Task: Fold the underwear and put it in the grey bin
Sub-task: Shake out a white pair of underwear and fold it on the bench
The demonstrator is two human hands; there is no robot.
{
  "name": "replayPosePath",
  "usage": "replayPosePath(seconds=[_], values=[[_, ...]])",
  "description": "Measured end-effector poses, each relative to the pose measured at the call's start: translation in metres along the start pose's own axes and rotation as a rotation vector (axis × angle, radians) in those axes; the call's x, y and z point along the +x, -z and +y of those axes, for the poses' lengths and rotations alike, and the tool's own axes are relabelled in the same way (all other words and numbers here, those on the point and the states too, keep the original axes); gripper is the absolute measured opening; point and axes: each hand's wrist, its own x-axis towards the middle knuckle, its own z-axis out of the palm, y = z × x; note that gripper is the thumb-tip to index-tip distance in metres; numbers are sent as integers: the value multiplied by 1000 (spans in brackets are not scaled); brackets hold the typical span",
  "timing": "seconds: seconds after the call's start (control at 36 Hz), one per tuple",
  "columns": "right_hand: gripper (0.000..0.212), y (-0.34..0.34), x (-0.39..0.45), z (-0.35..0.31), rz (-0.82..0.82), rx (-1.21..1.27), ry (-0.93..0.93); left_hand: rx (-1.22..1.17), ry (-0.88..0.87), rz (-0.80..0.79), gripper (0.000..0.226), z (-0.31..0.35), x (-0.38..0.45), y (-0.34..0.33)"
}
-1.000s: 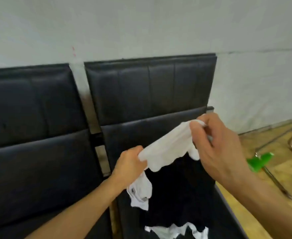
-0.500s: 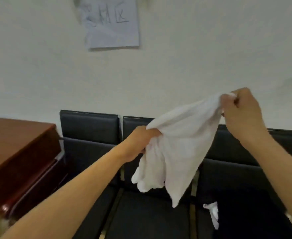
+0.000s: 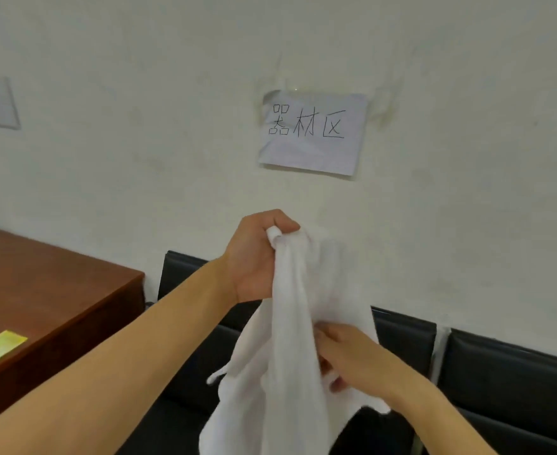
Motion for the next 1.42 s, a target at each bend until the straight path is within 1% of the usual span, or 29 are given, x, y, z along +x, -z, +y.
replayPosePath(seconds=[0.06, 0.08, 0.14, 0.17, 0.19, 0.25, 0.28, 0.33, 0.36, 0.39, 0.47, 0.53, 0.56, 0.58, 0.61, 0.67, 0.72, 0.81, 0.86, 0.92, 0.97, 1.03, 1.06, 1.11, 1.17, 1.22, 1.28, 1.36, 1.42], values=[[41, -7, 11, 10, -86, -55, -105, -41, -66, -37, 5, 17, -2, 9], [41, -11, 18, 17, -72, -62, -158, -62, -95, -63, 11, 25, -2, 14], [40, -15, 31, 36, 47, -38, -237, -77, -147, -122, 25, 38, -2, 17], [39, -16, 38, 45, 115, 5, -263, -71, -171, -134, 28, 44, -2, 18], [42, -18, 42, 52, 178, 99, -285, -70, -193, -147, 29, 48, -1, 18], [62, -18, 49, 63, 234, 359, -281, -69, -232, -116, 33, 53, 3, 20], [72, -17, 52, 66, 233, 472, -239, -64, -253, -101, 35, 55, 6, 21], [88, -11, 61, 72, 208, 609, -128, -64, -273, -102, 39, 56, 13, 22], [93, -8, 64, 71, 191, 668, -55, -56, -274, -96, 39, 55, 17, 22], [93, -2, 66, 66, 171, 732, 34, -41, -281, -98, 39, 58, 22, 19], [66, 3, 67, 48, 50, 937, 216, -49, -286, -58, 38, 58, 33, 25], [58, 5, 68, 41, -49, 1000, 343, -50, -286, -39, 33, 60, 41, 27], [56, 7, 69, 40, -82, 1022, 369, -47, -286, -30, 33, 60, 45, 27], [55, 10, 73, 40, -90, 1035, 365, -49, -290, -22, 33, 61, 49, 27], [54, 13, 75, 38, -64, 1030, 331, -50, -296, -14, 34, 62, 52, 28], [40, 22, 80, 35, 61, 932, 250, -67, -308, -17, 36, 66, 54, 29], [26, 33, 80, 37, 210, 744, 195, -84, -333, -9, 36, 72, 55, 34], [27, 54, 80, 48, 449, 418, 163, -68, -397, 27, 35, 85, 54, 42], [30, 69, 81, 51, 556, 295, 161, -37, -429, 56, 34, 94, 54, 47], [30, 83, 83, 52, 630, 314, 151, 1, -454, 75, 29, 101, 52, 50], [25, 95, 82, 50, 602, 492, 146, 30, -472, 96, 18, 106, 54, 57], [26, 105, 80, 46, 479, 689, 158, 69, -454, 138, 8, 109, 58, 64], [29, 110, 79, 44, 428, 745, 170, 90, -434, 169, 8, 111, 60, 68], [34, 119, 79, 39, 367, 829, 194, 150, -369, 265, 16, 113, 69, 76], [37, 127, 82, 34, 356, 907, 215, 267, -272, 343, 24, 113, 78, 80], [38, 131, 87, 28, 360, 953, 238, 389, -175, 384, 32, 111, 86, 83], [38, 135, 92, 23, 346, 932, 262, 470, -86, 415, 38, 110, 94, 88], [33, 144, 99, 18, 376, 912, 261, 561, 20, 479, 15, 116, 102, 98], [31, 150, 101, 18, 407, 952, 272, 602, 52, 517, 13, 121, 106, 105]])
